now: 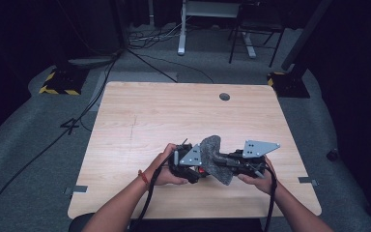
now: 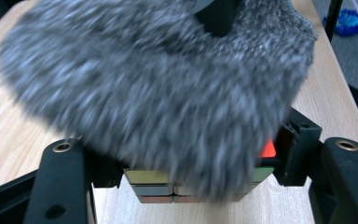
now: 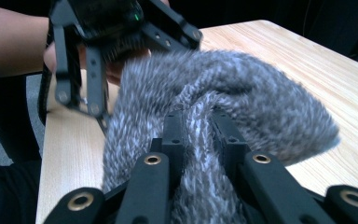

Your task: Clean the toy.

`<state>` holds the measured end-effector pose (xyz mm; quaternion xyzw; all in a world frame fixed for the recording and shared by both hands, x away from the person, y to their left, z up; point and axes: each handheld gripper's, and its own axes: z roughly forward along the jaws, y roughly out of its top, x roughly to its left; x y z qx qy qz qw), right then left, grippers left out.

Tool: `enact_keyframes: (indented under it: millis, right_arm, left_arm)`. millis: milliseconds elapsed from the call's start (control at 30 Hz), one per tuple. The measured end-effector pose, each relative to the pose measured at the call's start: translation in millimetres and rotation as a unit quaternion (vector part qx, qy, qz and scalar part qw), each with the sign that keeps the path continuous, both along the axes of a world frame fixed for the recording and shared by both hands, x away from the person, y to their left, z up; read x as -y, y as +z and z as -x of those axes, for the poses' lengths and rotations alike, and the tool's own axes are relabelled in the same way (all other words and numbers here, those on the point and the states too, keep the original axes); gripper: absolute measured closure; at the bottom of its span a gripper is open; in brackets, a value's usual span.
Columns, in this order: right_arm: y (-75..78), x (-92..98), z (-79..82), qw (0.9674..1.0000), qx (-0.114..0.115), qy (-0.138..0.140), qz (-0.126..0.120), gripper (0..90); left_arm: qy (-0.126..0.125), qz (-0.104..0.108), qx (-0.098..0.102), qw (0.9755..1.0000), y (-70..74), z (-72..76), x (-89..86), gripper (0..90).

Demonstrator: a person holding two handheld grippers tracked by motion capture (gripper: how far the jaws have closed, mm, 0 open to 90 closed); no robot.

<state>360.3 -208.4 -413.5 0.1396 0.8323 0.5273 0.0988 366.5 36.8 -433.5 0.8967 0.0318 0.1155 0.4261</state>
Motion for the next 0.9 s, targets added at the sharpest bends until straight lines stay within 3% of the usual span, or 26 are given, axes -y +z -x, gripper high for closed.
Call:
enact_keyframes:
  millis: [167, 267, 433, 533, 667, 700, 733, 900]
  right_arm:
    - [-1.7, -1.9, -1.2, 0.9996, 0.010, -0.015, 0.022, 78.1]
    - [-3.1, 2.1, -5.0, 0.9993, 0.003, -0.027, 0.027, 78.1]
    - [-14.7, 6.8, -12.5, 0.9968, -0.019, -0.045, 0.062, 78.2]
    - [-19.4, 5.2, -13.1, 0.9969, -0.030, -0.034, 0.065, 78.2]
    - [-19.9, -3.6, -6.3, 0.9958, -0.013, -0.015, 0.089, 78.5]
    - [-20.0, -3.9, -5.6, 0.9957, -0.011, -0.011, 0.091, 78.5]
    - [-19.7, -3.0, -5.4, 0.9963, -0.014, -0.009, 0.084, 78.6]
    - [-10.6, 2.2, -4.4, 0.9990, -0.013, 0.000, 0.044, 78.6]
  left_arm:
    - [0.004, 0.006, 0.005, 1.0000, 3.4, -0.6, -3.9, 33.4]
    - [0.005, 0.015, 0.005, 0.9999, 7.8, -0.5, -8.0, 33.5]
    - [-0.005, 0.049, 0.005, 0.9988, 17.2, 1.1, -14.6, 33.6]
    - [-0.006, 0.051, 0.008, 0.9986, 19.0, 2.5, -14.3, 33.5]
    - [-0.010, 0.052, -0.002, 0.9986, 15.4, 0.9, -14.7, 33.4]
    - [-0.009, 0.043, 0.009, 0.9990, 14.3, 0.8, -14.6, 33.3]
    - [-0.003, 0.032, 0.017, 0.9993, 12.6, 0.9, -13.7, 33.2]
    - [0.004, 0.014, 0.010, 0.9998, 5.0, -2.3, -11.6, 33.1]
